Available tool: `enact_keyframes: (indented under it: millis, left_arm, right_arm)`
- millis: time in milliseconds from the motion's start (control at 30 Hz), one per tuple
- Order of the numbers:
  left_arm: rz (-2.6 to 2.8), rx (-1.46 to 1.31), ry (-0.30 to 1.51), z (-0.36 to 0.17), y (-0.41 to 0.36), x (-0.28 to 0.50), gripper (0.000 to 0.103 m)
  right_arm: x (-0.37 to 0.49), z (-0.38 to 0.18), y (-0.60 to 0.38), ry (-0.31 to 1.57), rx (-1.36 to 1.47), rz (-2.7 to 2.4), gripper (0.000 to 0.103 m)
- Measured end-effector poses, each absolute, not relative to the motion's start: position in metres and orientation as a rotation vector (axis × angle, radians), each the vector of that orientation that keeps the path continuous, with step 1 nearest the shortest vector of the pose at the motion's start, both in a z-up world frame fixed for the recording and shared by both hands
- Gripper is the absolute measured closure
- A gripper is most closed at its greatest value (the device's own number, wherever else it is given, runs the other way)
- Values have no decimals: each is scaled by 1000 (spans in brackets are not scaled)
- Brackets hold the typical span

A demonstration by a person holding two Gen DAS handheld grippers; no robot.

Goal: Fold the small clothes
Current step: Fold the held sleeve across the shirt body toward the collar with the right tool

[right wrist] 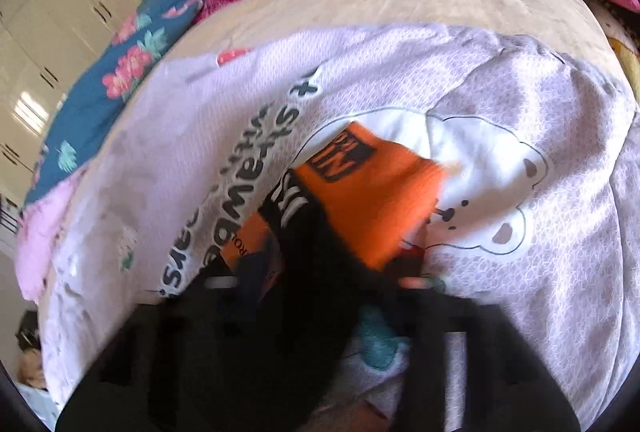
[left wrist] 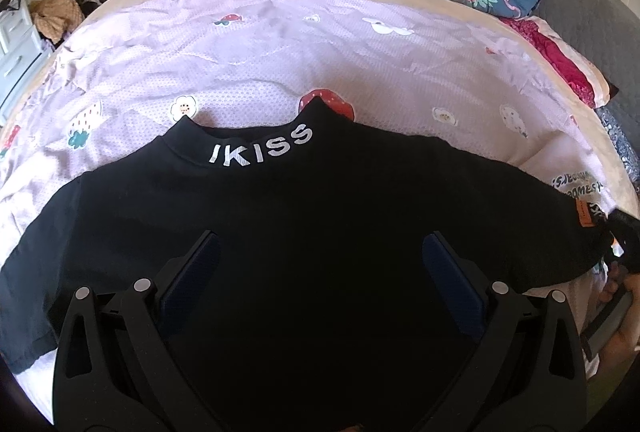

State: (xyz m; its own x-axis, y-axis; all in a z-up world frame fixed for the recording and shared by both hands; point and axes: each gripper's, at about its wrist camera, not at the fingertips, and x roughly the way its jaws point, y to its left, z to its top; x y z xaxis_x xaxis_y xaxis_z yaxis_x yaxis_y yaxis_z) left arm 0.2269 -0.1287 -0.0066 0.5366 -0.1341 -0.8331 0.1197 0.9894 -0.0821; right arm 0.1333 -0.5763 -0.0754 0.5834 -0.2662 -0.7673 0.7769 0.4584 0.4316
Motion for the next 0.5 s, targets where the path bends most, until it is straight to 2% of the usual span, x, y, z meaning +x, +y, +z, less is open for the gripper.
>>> enact_keyframes:
  millis: [67, 333, 500]
  left_arm:
    - [-153, -24, 989, -4, -127, 226, 8]
    - [-170, -76, 968, 15, -114, 225, 8]
    - [-167, -109, 935, 31, -98, 220, 8]
  right_arm:
    - [123, -70, -575, 617, 896, -642, 89]
    - [114, -10, -535, 469, 806, -388, 90]
    - [123, 29, -492, 437, 712, -258, 90]
